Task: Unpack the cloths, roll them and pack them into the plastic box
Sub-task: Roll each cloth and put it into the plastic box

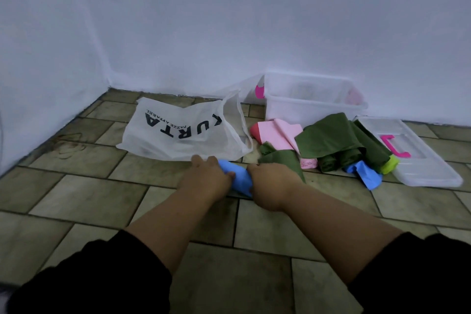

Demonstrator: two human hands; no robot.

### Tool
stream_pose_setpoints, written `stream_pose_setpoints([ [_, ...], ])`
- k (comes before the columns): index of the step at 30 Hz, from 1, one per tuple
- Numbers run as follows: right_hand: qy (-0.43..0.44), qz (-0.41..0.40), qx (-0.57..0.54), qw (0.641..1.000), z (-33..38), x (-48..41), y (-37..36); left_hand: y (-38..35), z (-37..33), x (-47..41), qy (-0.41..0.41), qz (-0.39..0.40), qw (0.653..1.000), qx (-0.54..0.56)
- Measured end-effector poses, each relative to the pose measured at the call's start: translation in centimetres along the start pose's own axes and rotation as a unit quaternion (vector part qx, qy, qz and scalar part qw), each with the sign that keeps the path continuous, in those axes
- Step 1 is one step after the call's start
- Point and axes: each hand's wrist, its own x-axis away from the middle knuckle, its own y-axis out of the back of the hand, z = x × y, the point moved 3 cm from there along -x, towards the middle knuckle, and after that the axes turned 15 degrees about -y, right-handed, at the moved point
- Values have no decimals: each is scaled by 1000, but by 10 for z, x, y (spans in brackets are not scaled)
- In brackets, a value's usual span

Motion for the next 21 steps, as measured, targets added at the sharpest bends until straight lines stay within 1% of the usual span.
stream_pose_setpoints([
  [2, -1, 43, -18, 999, 3, 0, 2, -9, -10, -4, 36, 28, 997, 65],
  [3, -7, 66, -29, 997, 4, -1, 2, -10, -15, -5, 45, 24, 994, 95],
  [5, -43, 107, -74, 991, 2, 0, -4, -12, -22, -5, 55, -15, 983, 174],
  [6, -72, 118, -120, 983, -1, 1, -9, -13, -24, -4, 55, -37, 974, 216],
  [9, -134, 131, -269, 945, -10, 8, -19, -13, -30, 1, 52, -80, 946, 310],
  [11, -149, 150, -356, 910, -14, 13, -24, -13, -34, 1, 55, -97, 912, 395],
  [13, -164, 174, -452, 859, -18, 18, -26, -12, -38, 1, 55, -103, 868, 483],
  [14, -172, 186, -512, 821, -22, 20, -26, -11, -40, 1, 51, -105, 851, 512],
  [15, -178, 202, -579, 769, -27, 21, -24, -9, -43, -1, 46, -103, 839, 532],
  [17, -184, 241, -705, 641, -37, 20, -16, -1, -55, -6, 34, -92, 817, 568],
  [18, -187, 253, -750, 582, -42, 17, -11, 5, -63, -10, 27, -84, 805, 587],
  [19, -189, 255, -775, 546, -49, 13, -5, 10, -73, -16, 18, -78, 793, 604],
  [20, -188, 248, -785, 535, -57, 8, 2, 15, -83, -23, 9, -73, 787, 612],
  [21, -182, 238, -788, 539, -66, 3, 9, 21, -93, -32, -4, -71, 789, 611],
])
